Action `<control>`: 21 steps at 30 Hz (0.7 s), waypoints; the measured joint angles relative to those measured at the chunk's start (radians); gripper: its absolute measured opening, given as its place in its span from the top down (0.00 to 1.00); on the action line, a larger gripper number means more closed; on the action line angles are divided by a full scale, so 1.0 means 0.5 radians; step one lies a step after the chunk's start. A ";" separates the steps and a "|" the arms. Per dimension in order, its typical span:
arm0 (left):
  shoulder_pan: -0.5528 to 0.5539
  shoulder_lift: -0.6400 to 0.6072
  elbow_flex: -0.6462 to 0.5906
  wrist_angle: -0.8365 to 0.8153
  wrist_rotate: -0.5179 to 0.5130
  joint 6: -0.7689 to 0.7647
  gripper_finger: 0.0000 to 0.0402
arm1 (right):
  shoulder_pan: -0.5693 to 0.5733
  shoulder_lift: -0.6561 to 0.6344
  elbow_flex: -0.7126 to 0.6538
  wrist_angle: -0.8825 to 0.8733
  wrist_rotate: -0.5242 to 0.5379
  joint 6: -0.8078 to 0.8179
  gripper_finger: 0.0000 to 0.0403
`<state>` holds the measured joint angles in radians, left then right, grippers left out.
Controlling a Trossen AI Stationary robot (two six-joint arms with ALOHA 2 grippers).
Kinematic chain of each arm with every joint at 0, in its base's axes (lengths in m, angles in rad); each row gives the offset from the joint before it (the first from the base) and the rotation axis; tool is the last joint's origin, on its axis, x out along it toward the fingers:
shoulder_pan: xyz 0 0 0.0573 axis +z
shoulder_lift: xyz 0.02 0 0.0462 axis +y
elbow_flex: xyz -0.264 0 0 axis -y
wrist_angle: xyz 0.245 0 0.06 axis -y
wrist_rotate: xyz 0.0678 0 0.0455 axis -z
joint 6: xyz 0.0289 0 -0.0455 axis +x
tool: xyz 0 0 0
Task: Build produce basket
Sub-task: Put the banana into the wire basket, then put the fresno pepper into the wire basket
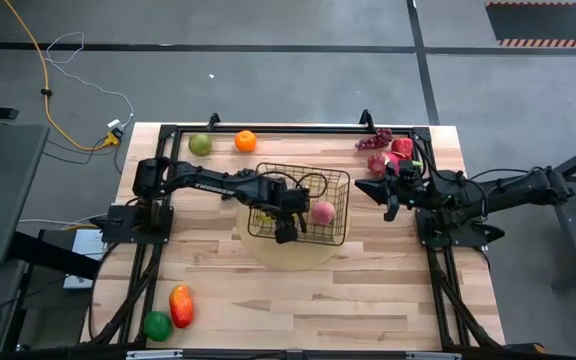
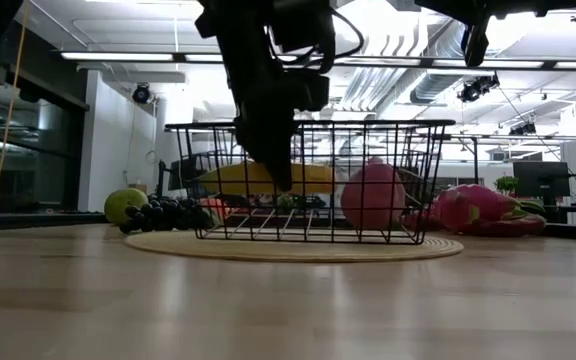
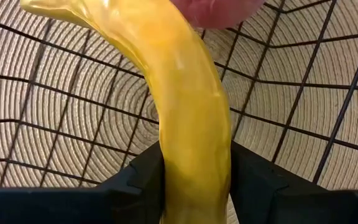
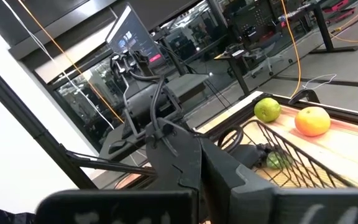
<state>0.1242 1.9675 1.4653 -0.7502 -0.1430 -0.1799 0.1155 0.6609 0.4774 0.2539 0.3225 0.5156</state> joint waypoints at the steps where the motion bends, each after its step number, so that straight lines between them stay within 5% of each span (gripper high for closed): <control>1: 0.000 0.001 -0.001 -0.002 -0.001 0.000 0.66 | 0.000 0.000 0.000 0.000 0.000 0.000 1.00; 21: 0.002 -0.002 -0.003 -0.018 0.001 0.000 0.46 | 0.001 0.000 -0.001 -0.005 0.001 0.001 1.00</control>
<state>0.1249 1.9663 1.4639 -0.7589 -0.1424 -0.1799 0.1158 0.6609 0.4770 0.2516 0.3229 0.5159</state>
